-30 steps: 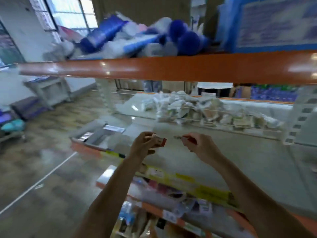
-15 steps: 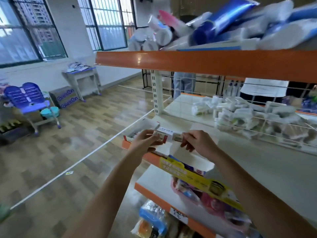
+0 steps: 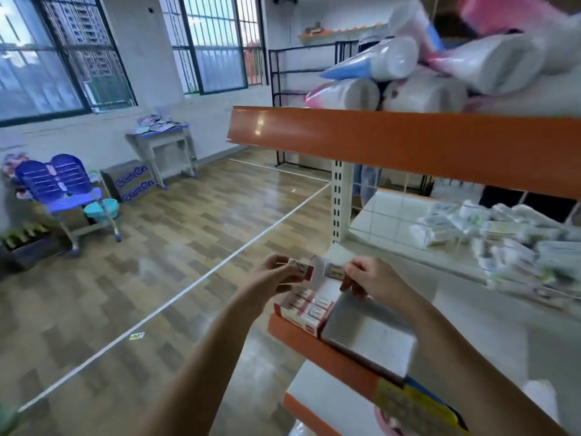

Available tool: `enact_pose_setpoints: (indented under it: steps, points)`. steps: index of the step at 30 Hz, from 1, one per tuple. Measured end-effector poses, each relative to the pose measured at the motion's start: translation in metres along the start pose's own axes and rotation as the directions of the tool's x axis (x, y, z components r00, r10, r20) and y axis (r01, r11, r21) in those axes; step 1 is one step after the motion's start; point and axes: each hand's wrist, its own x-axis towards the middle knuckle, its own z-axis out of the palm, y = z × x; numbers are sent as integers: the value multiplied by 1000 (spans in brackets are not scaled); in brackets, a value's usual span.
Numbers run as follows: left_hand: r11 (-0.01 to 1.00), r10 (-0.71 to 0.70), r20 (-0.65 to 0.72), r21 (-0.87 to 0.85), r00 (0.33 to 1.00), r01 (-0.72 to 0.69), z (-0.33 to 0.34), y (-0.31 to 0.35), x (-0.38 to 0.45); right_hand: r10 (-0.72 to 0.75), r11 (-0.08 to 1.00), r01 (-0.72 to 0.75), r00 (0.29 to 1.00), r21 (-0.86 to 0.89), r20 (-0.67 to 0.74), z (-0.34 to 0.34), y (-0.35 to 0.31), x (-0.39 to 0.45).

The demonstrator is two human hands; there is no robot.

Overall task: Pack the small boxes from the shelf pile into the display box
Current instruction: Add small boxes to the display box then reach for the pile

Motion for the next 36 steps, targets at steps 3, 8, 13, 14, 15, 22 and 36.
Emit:
enact_pose_setpoints:
  steps: [3, 8, 13, 14, 15, 22, 36]
  points:
    - [1000, -1, 30, 6, 1000, 1, -19, -3, 22, 24, 999, -22, 999, -48, 26, 17, -1, 19]
    - [1000, 7, 96, 15, 995, -9, -43, -8, 64, 82, 984, -78, 996, -158, 18, 37, -5, 43]
    - [999, -23, 231, 27, 973, 17, -54, -15, 99, 189, 935, -189, 982, -299, -28, 50, -10, 57]
    - [999, -29, 266, 43, 964, 18, -56, -17, 104, 218, 915, -215, 975, -341, -31, 53, -11, 61]
    - [998, -35, 296, 59, 955, 18, -57, -18, 109, 245, 888, -239, 969, -392, -35, 56, -11, 65]
    - [996, -66, 466, 77, 882, 33, -57, -21, 132, 393, 758, -365, 917, -541, -67, 74, -4, 75]
    - [990, -94, 599, -27, 796, 137, -48, -25, 145, 391, 703, -452, 891, -549, -232, 90, -2, 75]
